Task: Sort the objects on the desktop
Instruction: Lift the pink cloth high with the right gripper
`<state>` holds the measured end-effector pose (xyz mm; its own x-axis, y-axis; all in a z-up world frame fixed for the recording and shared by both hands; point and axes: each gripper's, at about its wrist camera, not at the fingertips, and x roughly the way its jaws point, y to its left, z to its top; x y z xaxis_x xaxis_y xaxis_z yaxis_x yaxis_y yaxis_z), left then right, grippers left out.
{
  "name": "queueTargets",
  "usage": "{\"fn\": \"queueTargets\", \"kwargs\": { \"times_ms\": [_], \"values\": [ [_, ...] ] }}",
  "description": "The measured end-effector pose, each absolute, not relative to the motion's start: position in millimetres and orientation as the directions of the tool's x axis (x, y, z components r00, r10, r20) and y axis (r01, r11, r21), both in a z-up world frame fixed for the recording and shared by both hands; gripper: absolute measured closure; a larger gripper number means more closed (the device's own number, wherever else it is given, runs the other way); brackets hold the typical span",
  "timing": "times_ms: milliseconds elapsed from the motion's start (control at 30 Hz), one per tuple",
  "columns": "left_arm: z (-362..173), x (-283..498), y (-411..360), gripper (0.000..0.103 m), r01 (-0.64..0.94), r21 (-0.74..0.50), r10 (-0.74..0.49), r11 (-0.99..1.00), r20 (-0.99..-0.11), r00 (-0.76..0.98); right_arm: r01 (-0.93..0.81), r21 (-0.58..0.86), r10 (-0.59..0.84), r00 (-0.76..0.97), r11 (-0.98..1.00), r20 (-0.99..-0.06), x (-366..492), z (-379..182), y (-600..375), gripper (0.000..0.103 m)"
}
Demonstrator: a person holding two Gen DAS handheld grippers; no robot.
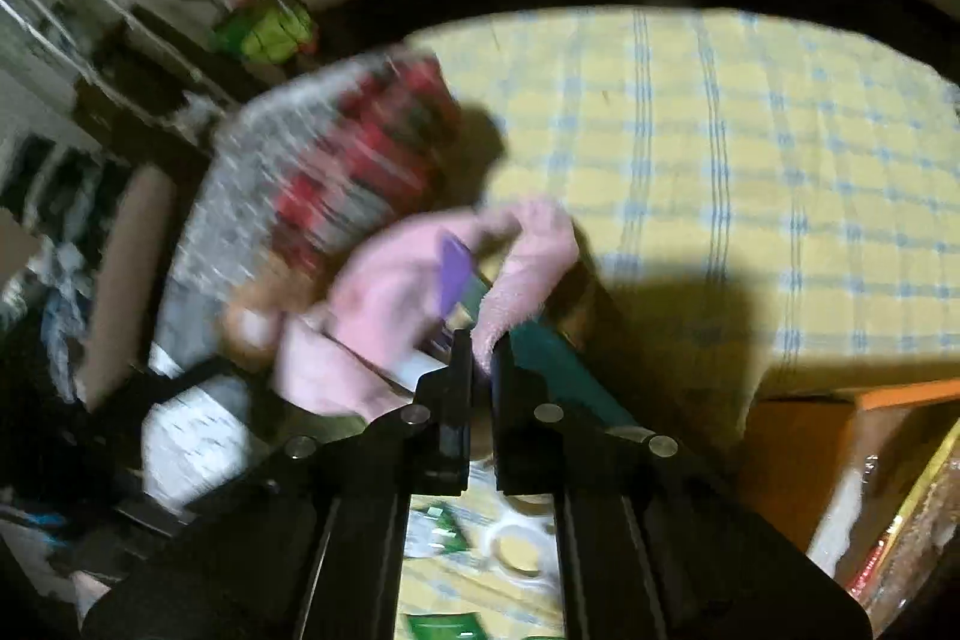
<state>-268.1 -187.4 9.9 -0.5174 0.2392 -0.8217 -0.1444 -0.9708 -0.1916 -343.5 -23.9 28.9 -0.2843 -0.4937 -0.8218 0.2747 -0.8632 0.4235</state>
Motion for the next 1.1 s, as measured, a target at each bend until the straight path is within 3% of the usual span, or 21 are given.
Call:
{"fn": "queueTargets", "kwargs": {
  "times_ms": [100,333,567,800,1100],
  "values": [
    [21.3,-259.3,-184.3,0.011,-0.155,-0.190,0.244,-0.969,-0.810,-0.533,0.307,0.486,-0.570,-0.329,-0.818,-0.753,-343.7,74.0,-23.0,0.097],
    [57.8,-234.2,-179.2,0.011,-0.175,-0.222,0.282,-0.959,-0.761,-0.584,0.431,0.464,-0.623,-0.390,-0.774,-0.678,-313.4,194.7,-36.9,0.097],
    [115.7,-182.8,-136.2,0.011,-0.234,-0.134,0.260,-0.963,-0.693,-0.672,0.509,0.430,-0.651,-0.418,-0.746,-0.634,-232.9,293.0,-21.7,0.097],
    [173.1,-122.6,-87.0,0.007,-0.287,-0.098,0.285,-0.953,-0.617,-0.734,0.534,0.424,-0.661,-0.401,-0.731,-0.634,-154.3,343.1,18.3,0.097],
    [160.9,-51.2,-52.3,0.006,-0.381,-0.216,0.428,-0.899,-0.617,-0.660,0.579,0.385,-0.660,-0.393,-0.718,-0.639,-52.9,390.0,68.1,0.097]
  ]
}}
